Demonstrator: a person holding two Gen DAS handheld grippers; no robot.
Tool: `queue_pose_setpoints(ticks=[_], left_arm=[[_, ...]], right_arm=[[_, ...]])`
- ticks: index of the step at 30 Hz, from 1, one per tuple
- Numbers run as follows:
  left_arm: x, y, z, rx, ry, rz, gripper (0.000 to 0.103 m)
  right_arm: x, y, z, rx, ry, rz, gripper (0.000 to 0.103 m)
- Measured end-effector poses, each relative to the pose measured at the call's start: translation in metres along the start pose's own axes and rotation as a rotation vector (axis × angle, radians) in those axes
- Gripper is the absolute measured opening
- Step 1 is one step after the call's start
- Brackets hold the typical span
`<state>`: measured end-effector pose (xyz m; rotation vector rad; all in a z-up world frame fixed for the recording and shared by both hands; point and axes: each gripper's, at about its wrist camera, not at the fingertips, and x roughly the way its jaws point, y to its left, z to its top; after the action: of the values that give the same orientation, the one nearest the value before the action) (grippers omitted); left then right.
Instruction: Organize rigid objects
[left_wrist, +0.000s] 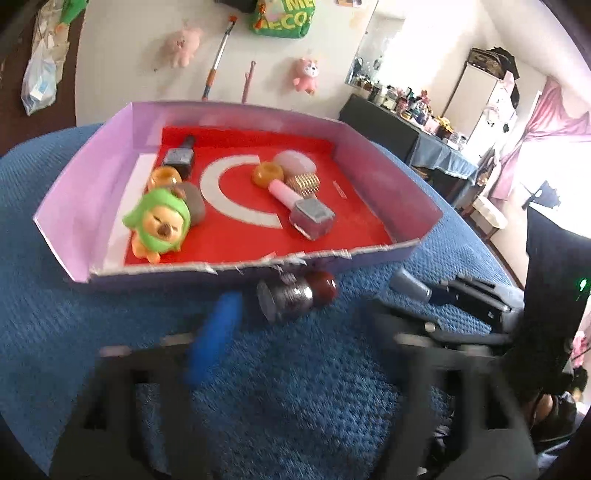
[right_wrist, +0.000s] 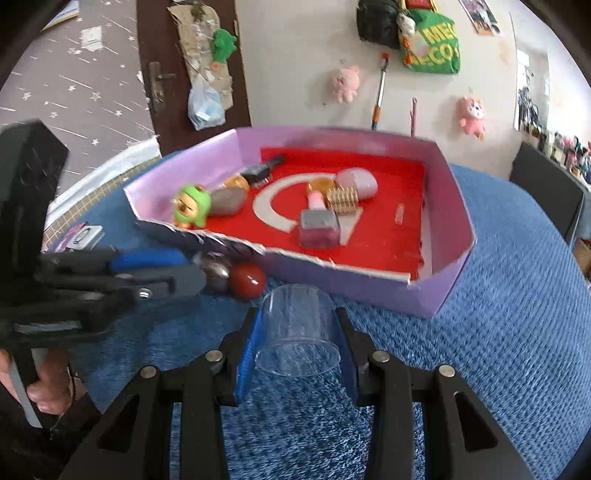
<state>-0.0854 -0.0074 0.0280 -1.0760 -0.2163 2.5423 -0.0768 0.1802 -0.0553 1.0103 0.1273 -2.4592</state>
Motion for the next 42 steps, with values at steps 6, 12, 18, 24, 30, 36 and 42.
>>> queue_pose_setpoints(ticks=[6, 12, 18, 24, 30, 36, 42], left_arm=[[0.008, 0.004, 0.003, -0.001, 0.025, 0.002, 0.087], [0.014, 0.001, 0.001, 0.003, 0.03, 0.01, 0.087], [0.009, 0.009, -0.002, -0.011, 0.029, 0.029, 0.087], [-0.003, 0.014, -0.004, -0.015, 0.011, 0.043, 0.087], [-0.018, 0.019, -0.004, -0.002, -0.016, 0.078, 0.087], [-0.025, 0.03, -0.007, -0.011, -0.019, 0.102, 0.087], [-0.026, 0.04, -0.01, -0.02, -0.022, 0.172, 0.087]], right_arm=[[0.004, -0.002, -0.002, -0.005, 0.004, -0.01, 0.042], [0.004, -0.004, -0.001, -0.004, 0.004, -0.023, 0.049], [0.001, -0.003, 0.004, 0.006, -0.012, -0.038, 0.064], [-0.008, 0.006, 0.01, -0.002, -0.038, -0.029, 0.064], [-0.019, 0.019, 0.018, -0.014, -0.081, -0.009, 0.064], [-0.024, 0.036, 0.021, -0.025, -0.097, 0.035, 0.064], [-0.014, 0.046, 0.017, -0.01, -0.07, 0.115, 0.064]])
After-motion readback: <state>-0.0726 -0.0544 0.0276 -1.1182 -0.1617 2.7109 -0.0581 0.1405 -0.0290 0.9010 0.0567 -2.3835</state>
